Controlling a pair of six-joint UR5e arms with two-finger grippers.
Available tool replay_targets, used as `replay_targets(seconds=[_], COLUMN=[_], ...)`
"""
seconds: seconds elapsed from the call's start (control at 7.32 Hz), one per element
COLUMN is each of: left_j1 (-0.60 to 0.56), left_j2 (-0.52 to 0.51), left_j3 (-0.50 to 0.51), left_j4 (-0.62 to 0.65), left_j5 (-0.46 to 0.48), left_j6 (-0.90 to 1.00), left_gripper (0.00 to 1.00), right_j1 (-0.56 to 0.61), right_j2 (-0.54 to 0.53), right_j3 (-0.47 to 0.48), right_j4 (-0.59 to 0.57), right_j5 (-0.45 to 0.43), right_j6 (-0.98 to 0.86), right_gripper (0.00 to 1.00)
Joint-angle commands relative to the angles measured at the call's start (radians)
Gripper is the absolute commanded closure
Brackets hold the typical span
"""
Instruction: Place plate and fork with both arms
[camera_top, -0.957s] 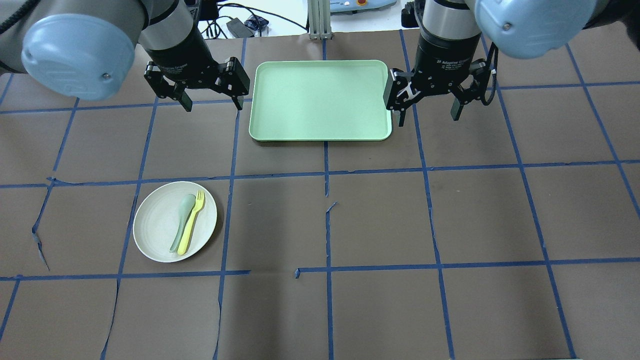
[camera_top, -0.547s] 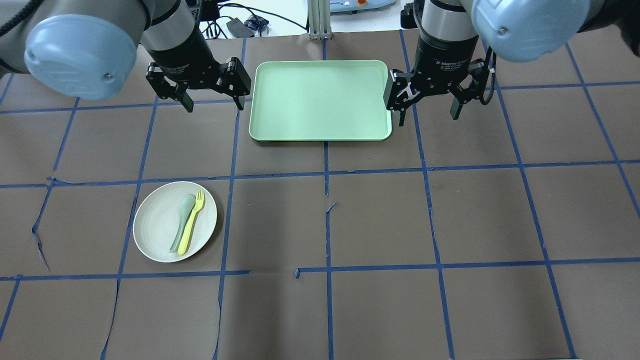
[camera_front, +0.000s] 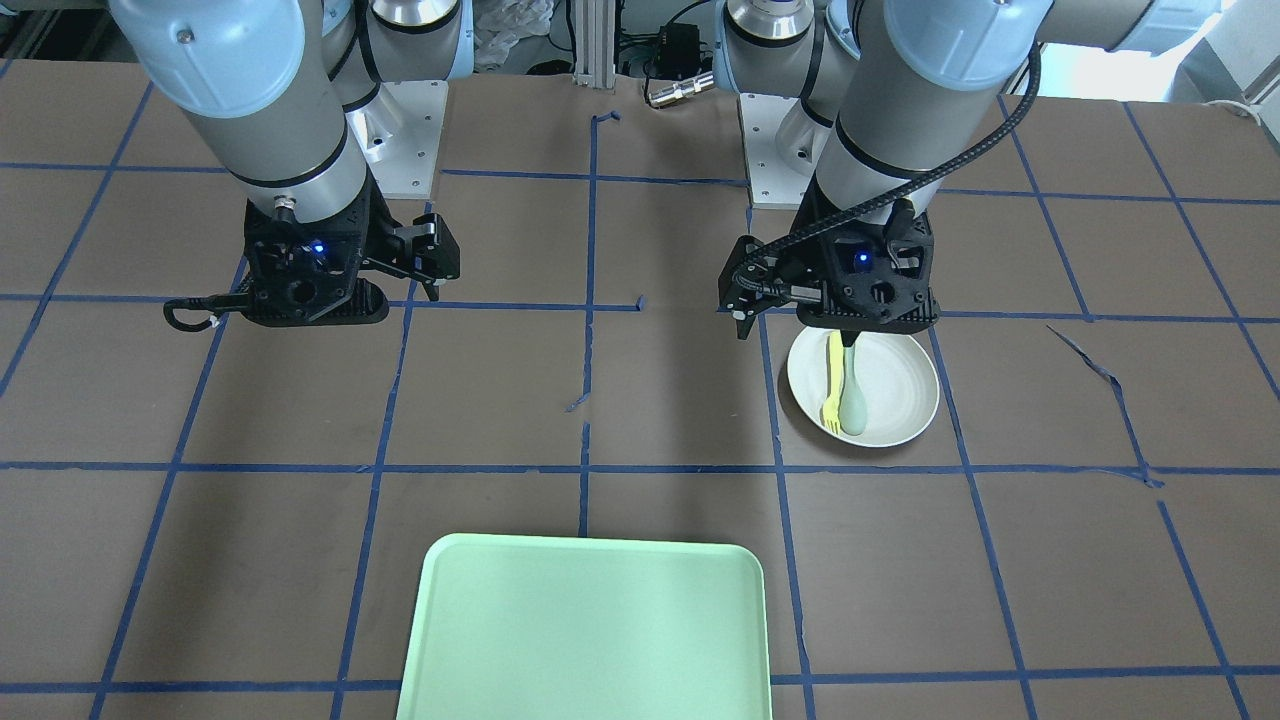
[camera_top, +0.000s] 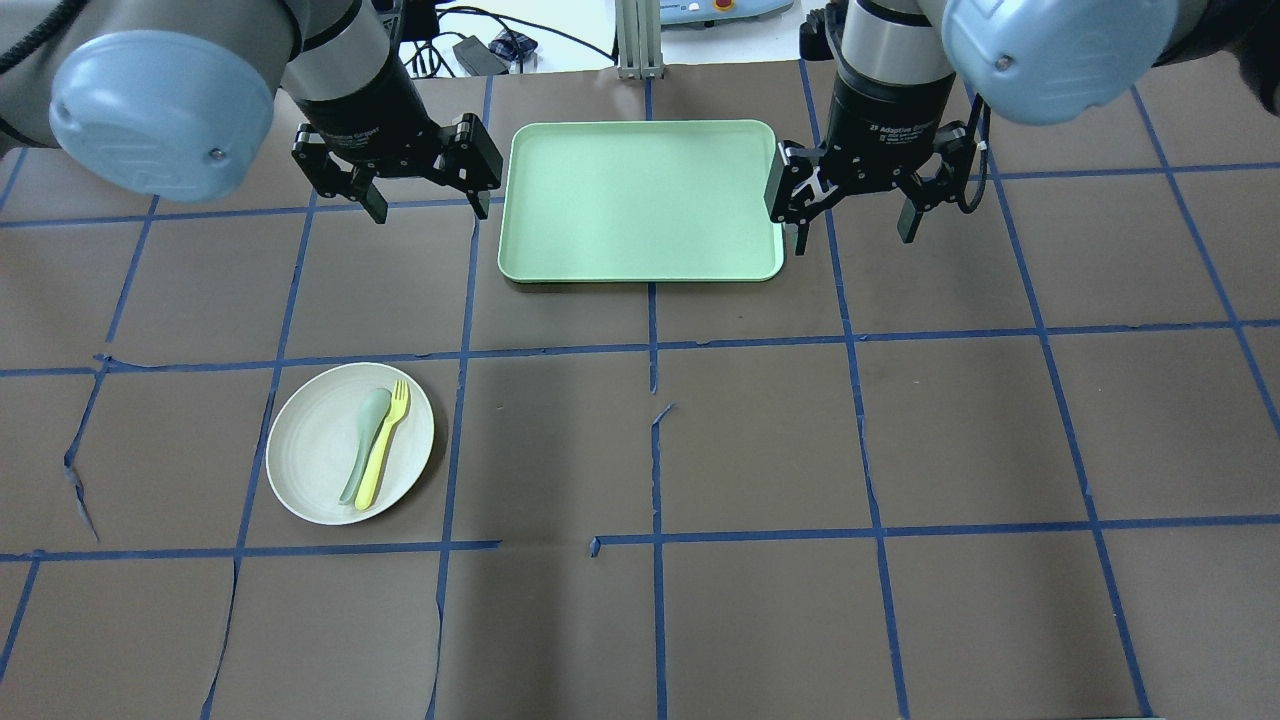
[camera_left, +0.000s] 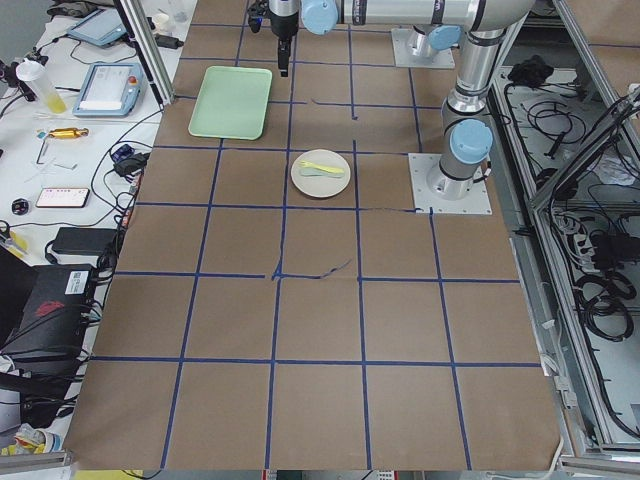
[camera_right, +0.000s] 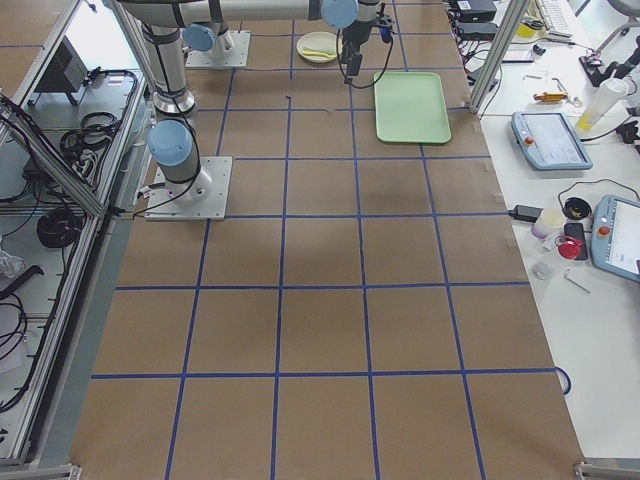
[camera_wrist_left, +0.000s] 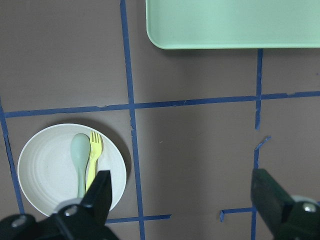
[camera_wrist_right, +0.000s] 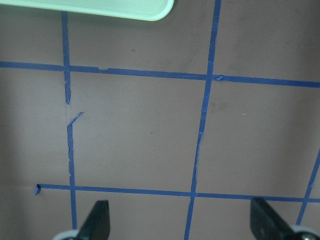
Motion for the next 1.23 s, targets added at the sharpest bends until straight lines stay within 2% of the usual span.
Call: replay_targets(seconds=[0.0,1.09], left_j1=[0.000,-0.002], left_j2=[0.000,-0.011], left_j3=[0.000,-0.024], left_j4=[0.000,0.005], left_j5=[0.003,-0.014], left_j6=[0.001,0.003], left_gripper=[0.00,0.00], right_j1=[0.001,0.016], right_j2=[-0.001,-0.007], right_j3=[0.002,0.011], right_j4=[0.001,0.006], right_j5=[0.001,-0.001], right_j6=[-0.004,0.005], right_gripper=[0.00,0.00])
